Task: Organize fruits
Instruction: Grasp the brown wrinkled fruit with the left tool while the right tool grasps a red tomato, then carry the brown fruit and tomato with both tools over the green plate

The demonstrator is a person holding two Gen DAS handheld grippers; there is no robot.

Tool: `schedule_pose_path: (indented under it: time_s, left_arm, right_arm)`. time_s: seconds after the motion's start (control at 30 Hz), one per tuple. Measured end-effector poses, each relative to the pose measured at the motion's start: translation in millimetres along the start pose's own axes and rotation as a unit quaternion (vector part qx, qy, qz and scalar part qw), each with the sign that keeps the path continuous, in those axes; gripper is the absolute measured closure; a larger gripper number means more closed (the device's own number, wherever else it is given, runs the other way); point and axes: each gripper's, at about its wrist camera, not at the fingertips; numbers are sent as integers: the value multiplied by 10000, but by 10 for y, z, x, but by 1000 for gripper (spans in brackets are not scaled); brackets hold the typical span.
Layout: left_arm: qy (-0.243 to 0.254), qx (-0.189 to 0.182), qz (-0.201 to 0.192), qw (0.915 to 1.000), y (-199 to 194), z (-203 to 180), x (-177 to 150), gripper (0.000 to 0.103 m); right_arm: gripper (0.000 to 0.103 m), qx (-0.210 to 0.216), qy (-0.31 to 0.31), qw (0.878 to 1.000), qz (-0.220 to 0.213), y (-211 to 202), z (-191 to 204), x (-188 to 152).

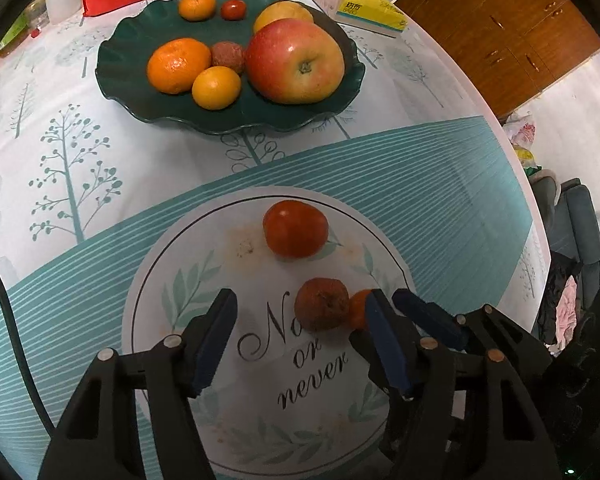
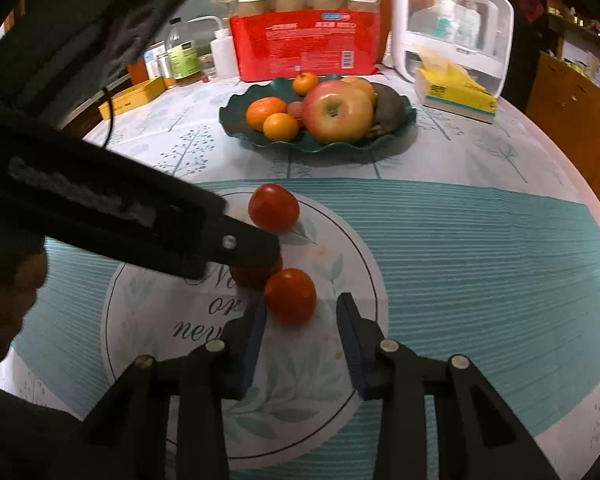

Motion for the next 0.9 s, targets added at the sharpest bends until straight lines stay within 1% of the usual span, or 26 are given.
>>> schedule_pose_path:
  time_s: [0.07,0.17,0.33,0.4,0.57,0.73,0.9]
  left_arm:
    - [-35,5,52,10000,46,10,30,46]
    - [11,3,10,10000,64,0,53,53]
    - [144,-110,-15,9998,127,-95,82,71]
    - [197,-119,-25,9997,131,-140,93,75]
    - [155,-115,-36,9998,146,-188,120,76]
    - [-1,-85,-116,9999,61,-61,21,76]
    - [-269,-56,-295,9992,-66,97,-33,76]
  right_arm:
    - [71,74,-66,10000,9,15,0,16]
    - [75,132,-189,9997,23,40,17,48]
    - [76,146,-232,9996,40,45,12,62]
    - [76,158,-218,9996,48,42,5,61]
    - [76,127,-183,9997,70,35,1,62]
    - [76,53,-132,9999,69,9,-6,58]
    - [77,-12,-210,9998,54,-37,26,56]
Point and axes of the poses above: each gripper's, at about its wrist camera, not at the fingertips, and y roughly the way its jaws point, z to its left, x to its top, and after that the axes turned 13 degrees about z, right-handed
